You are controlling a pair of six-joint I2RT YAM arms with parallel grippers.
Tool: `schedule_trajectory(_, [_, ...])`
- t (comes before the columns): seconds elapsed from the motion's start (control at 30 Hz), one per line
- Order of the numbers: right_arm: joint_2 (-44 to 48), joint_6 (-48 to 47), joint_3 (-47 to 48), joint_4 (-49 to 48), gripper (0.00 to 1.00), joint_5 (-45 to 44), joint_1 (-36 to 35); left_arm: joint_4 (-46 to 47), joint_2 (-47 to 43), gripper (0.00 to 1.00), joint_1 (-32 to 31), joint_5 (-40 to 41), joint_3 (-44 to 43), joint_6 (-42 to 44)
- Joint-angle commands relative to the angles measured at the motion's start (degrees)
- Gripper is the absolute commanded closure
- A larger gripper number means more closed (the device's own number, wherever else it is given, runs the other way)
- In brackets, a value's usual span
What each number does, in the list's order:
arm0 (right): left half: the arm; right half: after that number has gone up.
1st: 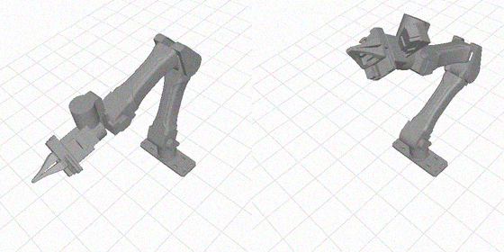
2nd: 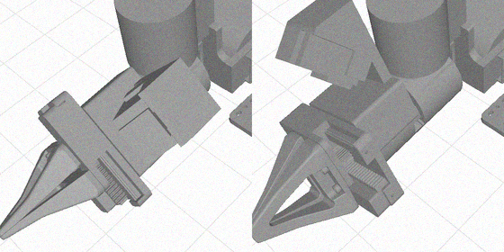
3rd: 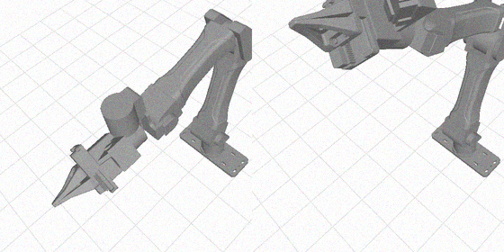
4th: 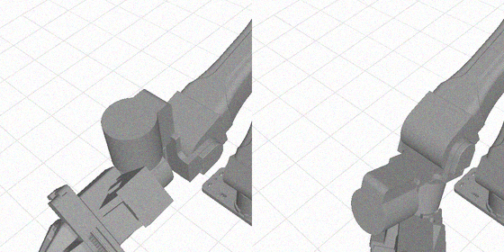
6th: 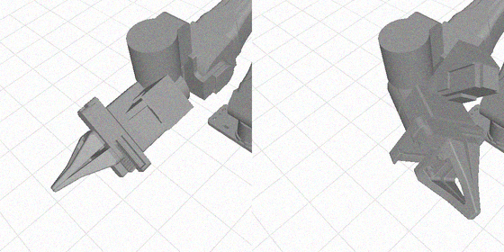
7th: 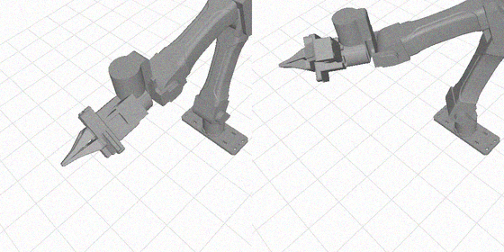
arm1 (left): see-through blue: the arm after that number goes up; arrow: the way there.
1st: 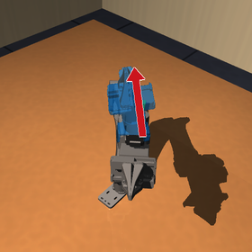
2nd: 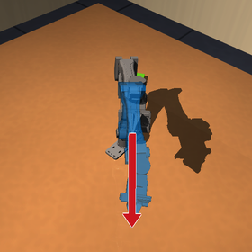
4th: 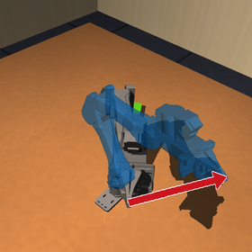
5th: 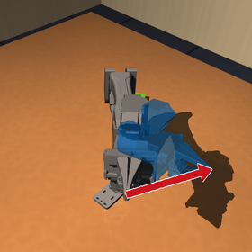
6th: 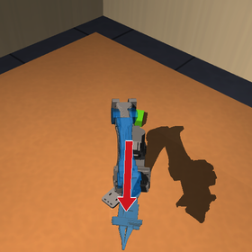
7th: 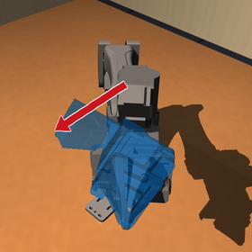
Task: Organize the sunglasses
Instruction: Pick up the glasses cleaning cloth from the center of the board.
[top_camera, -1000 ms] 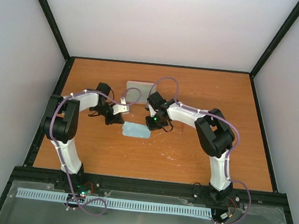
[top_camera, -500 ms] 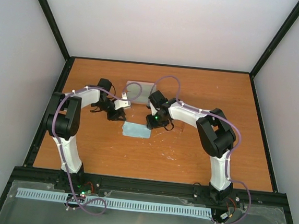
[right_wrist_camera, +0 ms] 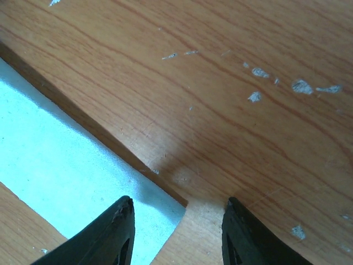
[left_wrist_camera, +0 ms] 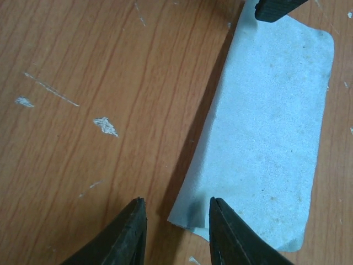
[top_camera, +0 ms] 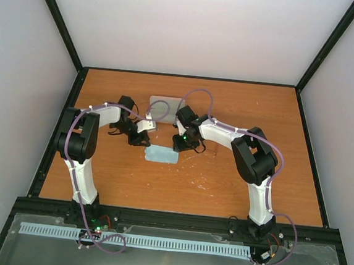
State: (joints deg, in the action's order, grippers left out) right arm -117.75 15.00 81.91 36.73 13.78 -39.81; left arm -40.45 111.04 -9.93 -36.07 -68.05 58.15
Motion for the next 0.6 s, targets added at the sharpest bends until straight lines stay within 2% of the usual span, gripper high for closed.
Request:
schedule_trajectory(0.0, [-2.69, -0.33, -1.16, 1.9, 0.57, 1.35, -0.05, -1.04, -0.69, 0.66, -0.48, -1.51, 0.8, 2.22])
schedule_trajectory(0.27, [-3.53, -0.55, -1.82, 2.37, 0.57, 1.52, -0.79, 0.34, 0.06, 0.69, -1.38, -0.62, 1.95, 1.92])
schedule_trajectory(0.57, [-4.82, -0.79, -2.28, 3.05, 0.68, 2.36, -1.27, 1.38, 0.82, 0.85, -1.6, -0.66, 1.95, 1.26])
